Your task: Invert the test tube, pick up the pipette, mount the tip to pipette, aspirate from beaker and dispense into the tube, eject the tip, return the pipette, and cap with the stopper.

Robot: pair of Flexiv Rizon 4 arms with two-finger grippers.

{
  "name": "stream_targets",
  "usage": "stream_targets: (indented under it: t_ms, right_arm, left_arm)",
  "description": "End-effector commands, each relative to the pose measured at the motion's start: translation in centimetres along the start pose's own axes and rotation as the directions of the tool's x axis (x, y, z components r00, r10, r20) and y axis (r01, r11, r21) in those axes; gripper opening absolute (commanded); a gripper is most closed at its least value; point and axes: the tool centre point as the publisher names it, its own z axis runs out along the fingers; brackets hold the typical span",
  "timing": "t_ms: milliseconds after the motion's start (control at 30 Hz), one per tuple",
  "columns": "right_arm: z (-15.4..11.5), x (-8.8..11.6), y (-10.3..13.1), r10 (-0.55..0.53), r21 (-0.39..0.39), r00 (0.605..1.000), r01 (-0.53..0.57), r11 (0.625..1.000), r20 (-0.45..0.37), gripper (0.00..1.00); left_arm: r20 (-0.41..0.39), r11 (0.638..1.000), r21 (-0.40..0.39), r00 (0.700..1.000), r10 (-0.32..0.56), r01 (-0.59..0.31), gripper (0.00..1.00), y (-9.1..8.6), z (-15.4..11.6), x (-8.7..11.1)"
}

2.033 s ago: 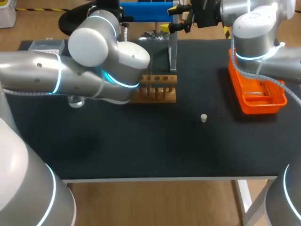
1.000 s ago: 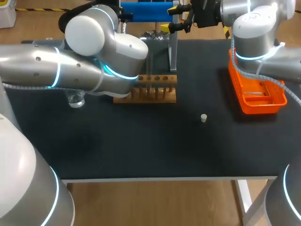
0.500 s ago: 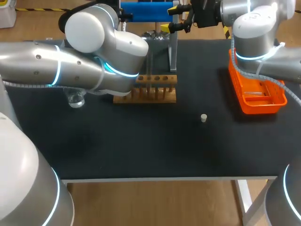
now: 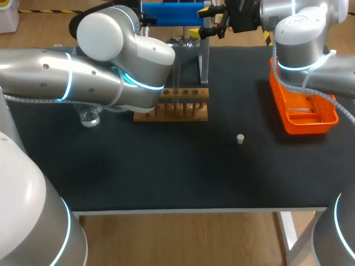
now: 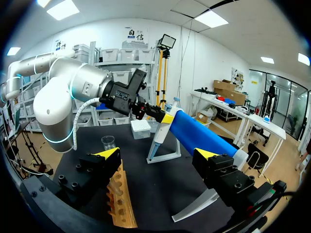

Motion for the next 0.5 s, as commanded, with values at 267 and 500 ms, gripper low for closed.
stream_targets:
  t_ms: [267, 500]
  right_arm:
    - [-0.08, -0.10, 0.04, 0.001, 0.003, 1.000, -0.001, 1.000, -0.004, 1.00]
    - [-0.08, -0.10, 0.04, 0.001, 0.003, 1.000, -0.001, 1.000, -0.004, 1.00]
  left_arm:
    - [-0.006, 1.000, -0.013, 1.000, 0.000, 0.000, 1.00, 0.07, 0.13, 0.03]
    - [-0.007, 1.000, -0.011, 1.000, 0.004, -0.004, 1.00, -0.31, -0.39, 0.01]
